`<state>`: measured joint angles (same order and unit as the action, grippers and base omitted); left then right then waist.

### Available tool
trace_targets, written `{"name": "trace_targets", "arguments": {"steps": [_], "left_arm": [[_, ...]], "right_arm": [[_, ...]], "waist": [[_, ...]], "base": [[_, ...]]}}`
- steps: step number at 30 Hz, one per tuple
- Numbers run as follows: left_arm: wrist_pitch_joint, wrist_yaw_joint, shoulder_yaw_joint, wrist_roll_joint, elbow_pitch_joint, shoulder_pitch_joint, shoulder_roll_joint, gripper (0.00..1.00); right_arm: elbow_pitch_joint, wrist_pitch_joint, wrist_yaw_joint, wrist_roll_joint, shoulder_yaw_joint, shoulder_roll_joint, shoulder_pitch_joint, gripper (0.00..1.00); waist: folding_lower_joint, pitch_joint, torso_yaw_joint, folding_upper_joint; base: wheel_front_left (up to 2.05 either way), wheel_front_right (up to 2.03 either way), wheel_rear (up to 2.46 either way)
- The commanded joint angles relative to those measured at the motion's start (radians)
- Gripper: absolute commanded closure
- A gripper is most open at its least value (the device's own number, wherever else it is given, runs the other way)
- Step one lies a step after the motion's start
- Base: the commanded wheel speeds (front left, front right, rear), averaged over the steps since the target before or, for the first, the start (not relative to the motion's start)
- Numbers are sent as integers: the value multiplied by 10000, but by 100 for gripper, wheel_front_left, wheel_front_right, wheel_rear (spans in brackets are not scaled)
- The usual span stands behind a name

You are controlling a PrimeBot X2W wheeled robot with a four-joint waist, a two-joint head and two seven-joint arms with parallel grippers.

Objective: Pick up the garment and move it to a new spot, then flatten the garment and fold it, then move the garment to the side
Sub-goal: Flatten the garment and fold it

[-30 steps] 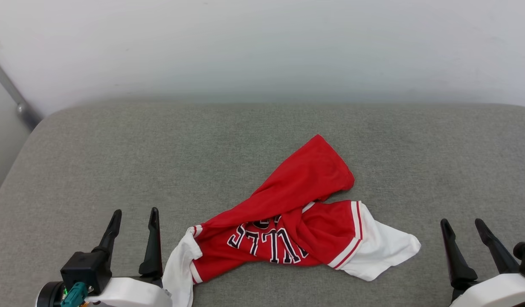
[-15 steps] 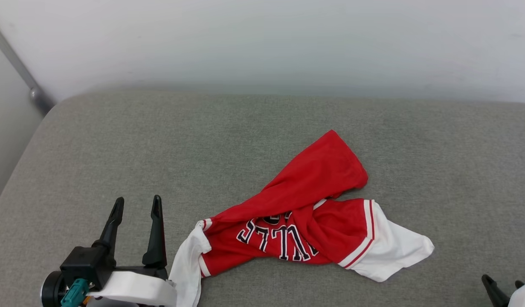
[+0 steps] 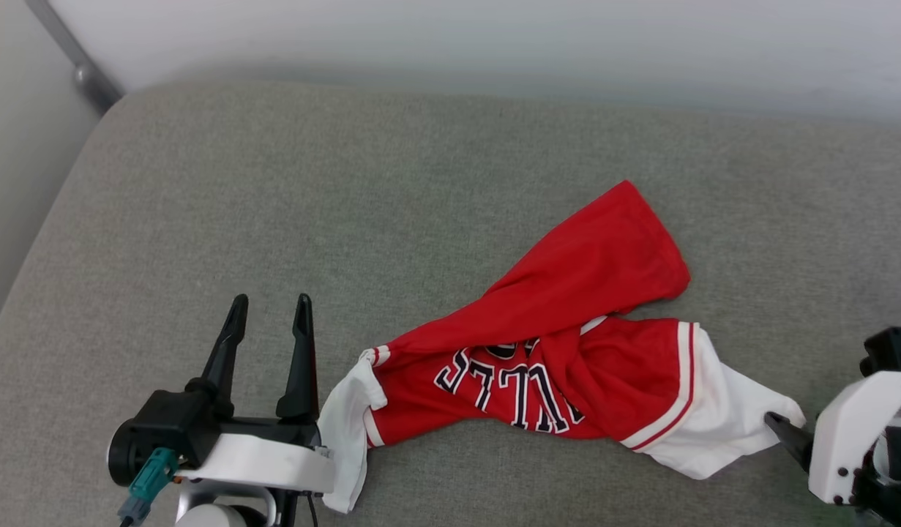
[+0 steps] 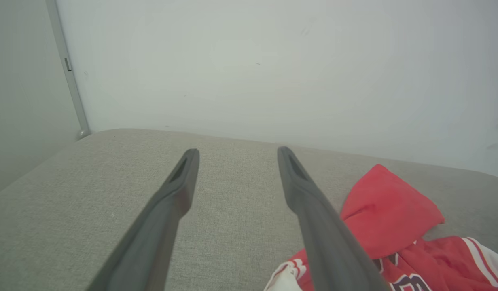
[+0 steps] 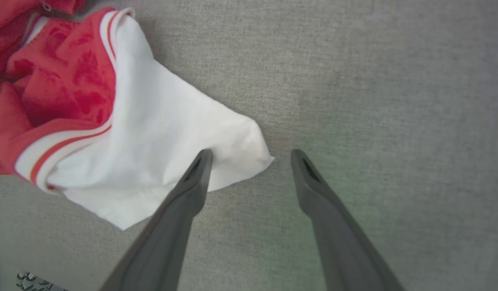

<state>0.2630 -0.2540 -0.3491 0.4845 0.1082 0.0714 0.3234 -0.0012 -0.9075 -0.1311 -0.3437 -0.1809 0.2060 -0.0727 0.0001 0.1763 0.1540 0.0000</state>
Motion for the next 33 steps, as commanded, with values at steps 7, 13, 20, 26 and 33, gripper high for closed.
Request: {"name": "trace_targets", "arguments": {"steps": [7, 13, 20, 26, 33], "left_arm": [[23, 615, 355, -370, -509, 374, -570, 0], [23, 987, 698, -515, -824, 325, -893, 0], [-377, 1412, 942, -279, -1221, 252, -433, 0], [-2651, 2146, 911, 515, -700, -140, 802, 0], [-5647, 2243, 787, 1813, -299, -929, 1659, 0]], "right_arm": [[1253, -335, 7, -187, 801, -79, -532, 0], [1696, -555, 5, -370, 975, -24, -442, 100], [1012, 15, 5, -299, 694, 181, -628, 100], [409, 201, 6, -158, 578, -26, -264, 100], [-65, 297, 6, -28, 711, -347, 236, 100]], "waist": [[-1, 638, 343, 0], [-1, 599, 371, 0], [-1, 55, 257, 0], [-1, -570, 5, 0], [-1, -887, -381, 0]], "base": [[0, 0, 0], [0, 0, 0], [0, 0, 0], [0, 0, 0], [0, 0, 0]]}}
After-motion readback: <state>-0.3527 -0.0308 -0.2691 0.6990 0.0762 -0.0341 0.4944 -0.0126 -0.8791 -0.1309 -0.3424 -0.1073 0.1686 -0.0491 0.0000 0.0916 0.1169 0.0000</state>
